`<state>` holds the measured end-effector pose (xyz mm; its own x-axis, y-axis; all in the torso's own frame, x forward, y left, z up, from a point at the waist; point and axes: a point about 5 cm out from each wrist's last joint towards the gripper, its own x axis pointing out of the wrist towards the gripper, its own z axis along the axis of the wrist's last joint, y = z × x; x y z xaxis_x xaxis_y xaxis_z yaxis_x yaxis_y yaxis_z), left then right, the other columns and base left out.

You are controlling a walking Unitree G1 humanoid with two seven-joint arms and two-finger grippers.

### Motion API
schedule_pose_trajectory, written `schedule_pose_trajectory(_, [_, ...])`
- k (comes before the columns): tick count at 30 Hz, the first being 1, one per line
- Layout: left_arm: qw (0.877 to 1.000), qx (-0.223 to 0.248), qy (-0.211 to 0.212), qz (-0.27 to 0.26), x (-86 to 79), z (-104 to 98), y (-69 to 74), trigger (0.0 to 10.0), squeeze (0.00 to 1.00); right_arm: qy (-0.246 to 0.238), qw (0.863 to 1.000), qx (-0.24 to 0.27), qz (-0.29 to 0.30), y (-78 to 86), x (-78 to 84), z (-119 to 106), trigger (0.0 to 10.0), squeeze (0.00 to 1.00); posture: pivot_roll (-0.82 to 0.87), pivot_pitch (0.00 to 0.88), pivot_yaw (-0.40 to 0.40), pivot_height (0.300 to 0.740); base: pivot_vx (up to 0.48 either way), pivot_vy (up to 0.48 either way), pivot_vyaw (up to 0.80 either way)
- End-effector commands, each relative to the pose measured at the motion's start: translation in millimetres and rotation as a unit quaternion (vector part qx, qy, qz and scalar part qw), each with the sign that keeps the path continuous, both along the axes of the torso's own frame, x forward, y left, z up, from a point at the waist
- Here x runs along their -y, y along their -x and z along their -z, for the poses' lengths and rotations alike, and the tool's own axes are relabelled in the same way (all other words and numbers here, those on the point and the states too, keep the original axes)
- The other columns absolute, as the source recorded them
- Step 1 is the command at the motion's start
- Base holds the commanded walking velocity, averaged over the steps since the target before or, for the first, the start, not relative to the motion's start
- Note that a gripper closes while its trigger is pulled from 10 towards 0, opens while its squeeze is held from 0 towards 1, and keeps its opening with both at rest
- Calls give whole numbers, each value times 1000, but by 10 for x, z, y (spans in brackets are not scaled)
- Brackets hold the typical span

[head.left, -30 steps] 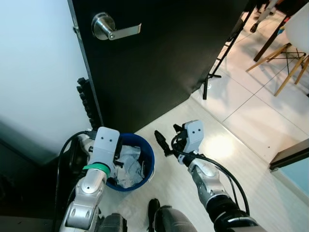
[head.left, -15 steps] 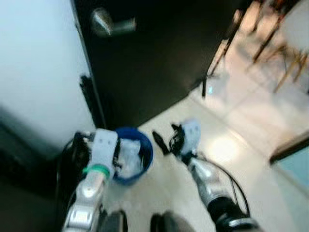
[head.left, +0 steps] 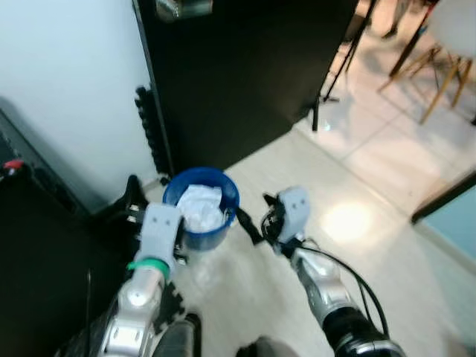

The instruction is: Clean up the room

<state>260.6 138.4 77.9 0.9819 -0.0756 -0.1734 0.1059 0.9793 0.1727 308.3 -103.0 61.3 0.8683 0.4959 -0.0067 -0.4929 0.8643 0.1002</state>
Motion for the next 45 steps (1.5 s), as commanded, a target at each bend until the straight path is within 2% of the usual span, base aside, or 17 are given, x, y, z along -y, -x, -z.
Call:
schedule_pose_trajectory(1, [1000, -12, -4, -5, -42, 60, 31, 10000, 0, -4, 1000, -10, -8, 36, -71, 39, 10000, 0, 60, 75, -45, 740, -334, 0, 0])
schedule_pose_trajectory(10, [1000, -18, -7, -5, -43, 66, 16, 10000, 0, 0, 1000, -14, -6, 44, -71, 49, 10000, 0, 57, 78, -41, 740, 0, 0, 0])
schedule_pose_trajectory(14, [1000, -22, -12, -10, -49, 78, 2, 10000, 0, 4, 1000, -17, -5, 45, -69, 53, 10000, 0, 56, 79, -37, 740, 0, 0, -800])
schedule_pose_trajectory(18, [999, -26, -1, -41, -94, 69, -44, 10000, 0, 3, 1000, -21, 0, 42, -59, 62, 10000, 0, 54, 78, -33, 740, 0, 0, -800])
schedule_pose_trajectory(21, [999, -36, 7, -35, -87, 76, -56, 10000, 0, 3, 1000, -22, 2, 41, -55, 63, 10000, 0, 53, 78, -31, 740, 0, 0, -800])
schedule_pose_trajectory(25, [999, -45, -3, -8, -51, 115, -50, 10000, 0, 5, 1000, -22, 5, 39, -39, 65, 10000, 0, 51, 75, -28, 740, 0, 0, -800])
schedule_pose_trajectory(28, [999, -46, -3, -13, -58, 113, -55, 10000, 0, 4, 1000, -22, 7, 36, -33, 62, 10000, 0, 50, 75, -27, 740, 0, 0, -800])
schedule_pose_trajectory(45, [999, -14, -3, -41, -100, 16, -168, 10000, 0, 1, 1000, -14, 12, -12, -41, 3, 10000, 0, 44, 62, -26, 740, 0, 0, -800])
